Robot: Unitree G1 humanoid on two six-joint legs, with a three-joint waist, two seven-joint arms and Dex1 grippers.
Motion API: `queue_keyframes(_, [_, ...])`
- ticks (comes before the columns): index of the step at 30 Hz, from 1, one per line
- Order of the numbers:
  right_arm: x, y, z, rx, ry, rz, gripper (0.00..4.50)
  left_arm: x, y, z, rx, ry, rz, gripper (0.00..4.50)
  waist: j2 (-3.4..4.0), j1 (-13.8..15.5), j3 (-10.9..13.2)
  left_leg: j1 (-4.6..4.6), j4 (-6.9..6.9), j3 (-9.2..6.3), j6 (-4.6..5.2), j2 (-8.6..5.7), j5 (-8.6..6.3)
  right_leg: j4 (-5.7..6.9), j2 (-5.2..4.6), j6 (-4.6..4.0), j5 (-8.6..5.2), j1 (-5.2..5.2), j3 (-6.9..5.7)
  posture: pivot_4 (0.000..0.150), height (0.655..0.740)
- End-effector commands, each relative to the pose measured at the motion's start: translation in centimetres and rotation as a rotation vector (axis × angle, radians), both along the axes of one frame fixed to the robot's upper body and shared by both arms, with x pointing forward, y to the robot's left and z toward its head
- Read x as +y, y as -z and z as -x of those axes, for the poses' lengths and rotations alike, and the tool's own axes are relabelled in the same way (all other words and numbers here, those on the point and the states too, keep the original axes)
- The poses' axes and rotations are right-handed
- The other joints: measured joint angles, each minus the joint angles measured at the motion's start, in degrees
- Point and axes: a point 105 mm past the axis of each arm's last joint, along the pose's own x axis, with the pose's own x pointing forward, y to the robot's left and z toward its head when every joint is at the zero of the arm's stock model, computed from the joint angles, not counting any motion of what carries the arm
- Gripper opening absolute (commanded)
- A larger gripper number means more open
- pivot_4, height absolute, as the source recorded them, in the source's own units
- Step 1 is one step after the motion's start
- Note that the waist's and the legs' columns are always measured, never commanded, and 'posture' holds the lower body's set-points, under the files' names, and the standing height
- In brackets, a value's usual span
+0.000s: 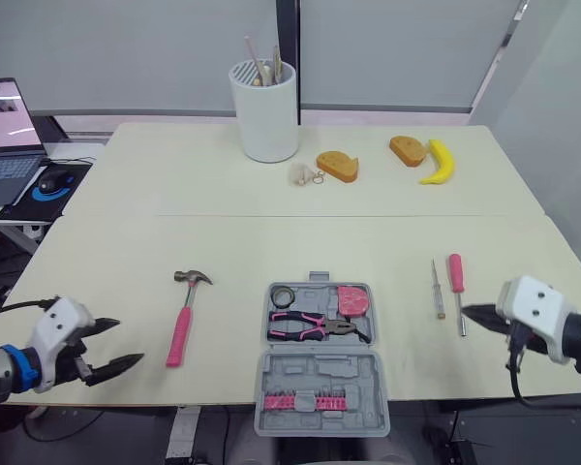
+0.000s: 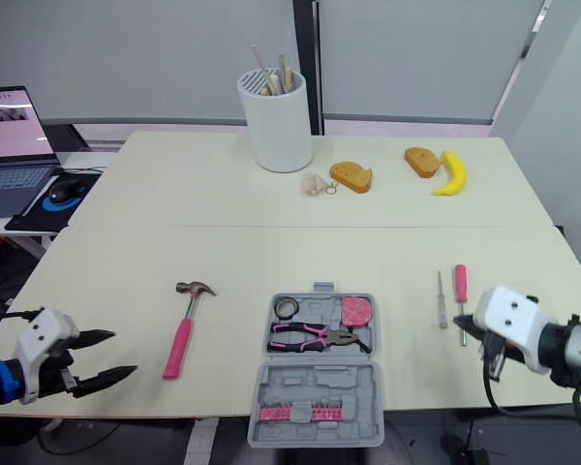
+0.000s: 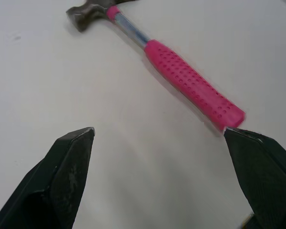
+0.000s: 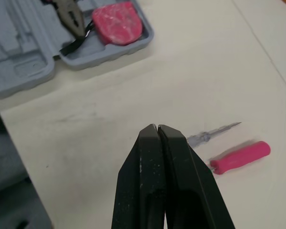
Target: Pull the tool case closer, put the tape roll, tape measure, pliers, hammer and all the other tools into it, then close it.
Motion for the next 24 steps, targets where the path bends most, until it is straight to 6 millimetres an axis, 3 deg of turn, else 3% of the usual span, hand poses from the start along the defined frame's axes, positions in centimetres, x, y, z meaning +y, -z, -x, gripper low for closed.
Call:
queue_keyframes(1, [0.9,-0.3,-0.1,-0.036,-0.073,0.021,0.00,-3.0,-0.4,-0.2,-0.029,0.158,-0.023,3.94,0.00,0.0,0.0,0.00,0.00,0.00,0.00,0.00,0.00,0.00,0.00,-0.02,0.01,-0.01,0.00,0.150,0.7400])
queue_keyframes(4, [2.3,1.4,0.1,0.005,-0.151,0.042,0.00,-6.4,0.7,-0.3,-0.007,0.340,-0.067,3.02,0.01,0.1,0.0,0.06,0.00,0.03,0.00,0.03,0.00,-0.01,0.02,-0.05,0.02,0.02,-0.02,0.150,0.7400])
queue_keyframes(14, [5.2,6.0,-1.5,0.064,-0.201,0.083,0.00,-10.9,3.9,-2.9,-0.060,0.420,-0.115,0.01,-0.01,0.0,0.0,0.03,0.00,0.04,0.01,0.01,0.00,0.05,0.17,-0.01,0.04,0.01,-0.02,0.150,0.7400])
queue_keyframes(24, [8.0,9.8,-2.5,0.121,-0.241,0.065,0.00,-13.8,6.3,-3.7,-0.065,0.456,-0.100,0.01,0.03,0.0,0.0,0.06,0.05,0.00,0.01,-0.05,0.01,0.09,0.18,0.06,0.08,0.06,-0.03,0.150,0.7400])
